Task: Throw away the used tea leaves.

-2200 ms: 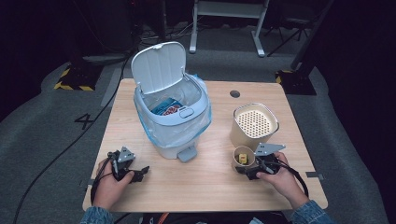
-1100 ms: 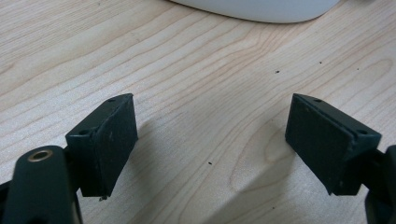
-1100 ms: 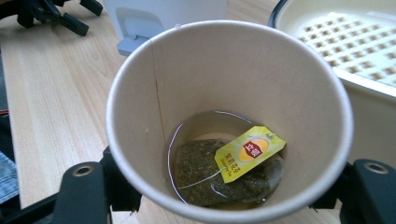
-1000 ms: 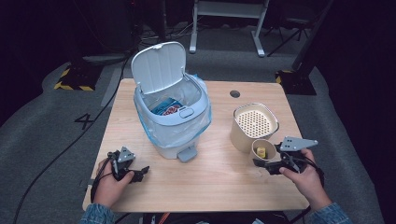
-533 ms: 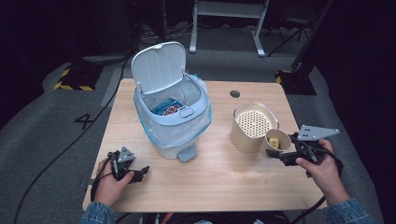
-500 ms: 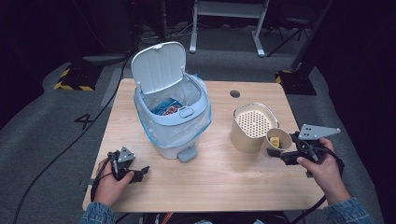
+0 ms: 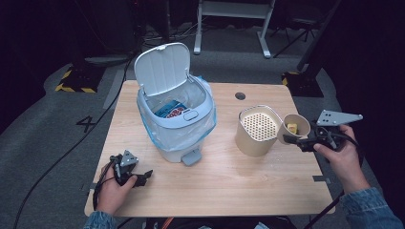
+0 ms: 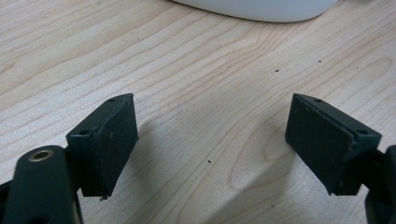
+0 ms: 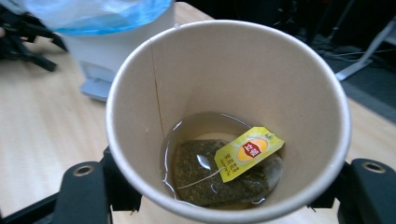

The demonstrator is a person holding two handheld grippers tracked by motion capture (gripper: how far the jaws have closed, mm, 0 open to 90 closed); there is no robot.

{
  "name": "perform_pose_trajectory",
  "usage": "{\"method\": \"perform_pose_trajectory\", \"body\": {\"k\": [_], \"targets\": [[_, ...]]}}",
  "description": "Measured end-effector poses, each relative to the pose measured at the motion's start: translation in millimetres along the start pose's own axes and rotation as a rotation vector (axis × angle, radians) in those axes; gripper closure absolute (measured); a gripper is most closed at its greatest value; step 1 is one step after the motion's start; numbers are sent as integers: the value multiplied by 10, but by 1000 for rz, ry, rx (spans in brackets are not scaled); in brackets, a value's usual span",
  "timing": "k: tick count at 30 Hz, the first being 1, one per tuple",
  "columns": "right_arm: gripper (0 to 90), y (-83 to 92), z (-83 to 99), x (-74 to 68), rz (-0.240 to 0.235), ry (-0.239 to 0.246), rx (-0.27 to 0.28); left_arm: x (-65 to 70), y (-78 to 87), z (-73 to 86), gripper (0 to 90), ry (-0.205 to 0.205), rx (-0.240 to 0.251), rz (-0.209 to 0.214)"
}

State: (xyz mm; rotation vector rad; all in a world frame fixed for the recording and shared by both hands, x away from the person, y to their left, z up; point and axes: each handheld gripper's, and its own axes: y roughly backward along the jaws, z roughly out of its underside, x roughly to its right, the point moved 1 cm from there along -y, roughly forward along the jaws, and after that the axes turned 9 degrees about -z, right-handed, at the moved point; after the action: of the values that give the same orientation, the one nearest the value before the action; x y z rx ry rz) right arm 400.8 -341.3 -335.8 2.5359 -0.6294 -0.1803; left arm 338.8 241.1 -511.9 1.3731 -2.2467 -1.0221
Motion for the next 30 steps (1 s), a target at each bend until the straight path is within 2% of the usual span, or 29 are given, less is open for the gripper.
{"method": "perform_pose_trajectory", "body": {"k": [3,5,6,7,11,13,14,22,27,30], "targets": [[312,10,-47,66,15,14,-4,0,0,0,172,0,0,0],[312,26,-119,162,41,36,-8,-2,2,2,172,-2,0,-1],[312,26,-119,162,41,36,-8,-2,2,2,172,-2,0,-1],[312,30,-164,231,49,44,-1,-2,3,2,172,-3,0,0],[312,16,-219,347,65,52,-3,-2,3,3,172,-4,0,-1],[312,10,-227,368,68,56,-6,-2,3,2,172,-4,0,-1],[312,-10,-244,422,77,68,-8,-2,3,2,172,-4,0,-1],[311,-141,-285,587,98,81,-15,-2,3,2,172,-4,0,-1],[312,-265,-343,653,128,136,-24,-2,5,2,172,-6,-1,-3],[314,-355,-381,669,152,205,-54,-1,4,2,173,-6,-1,-3]]}}
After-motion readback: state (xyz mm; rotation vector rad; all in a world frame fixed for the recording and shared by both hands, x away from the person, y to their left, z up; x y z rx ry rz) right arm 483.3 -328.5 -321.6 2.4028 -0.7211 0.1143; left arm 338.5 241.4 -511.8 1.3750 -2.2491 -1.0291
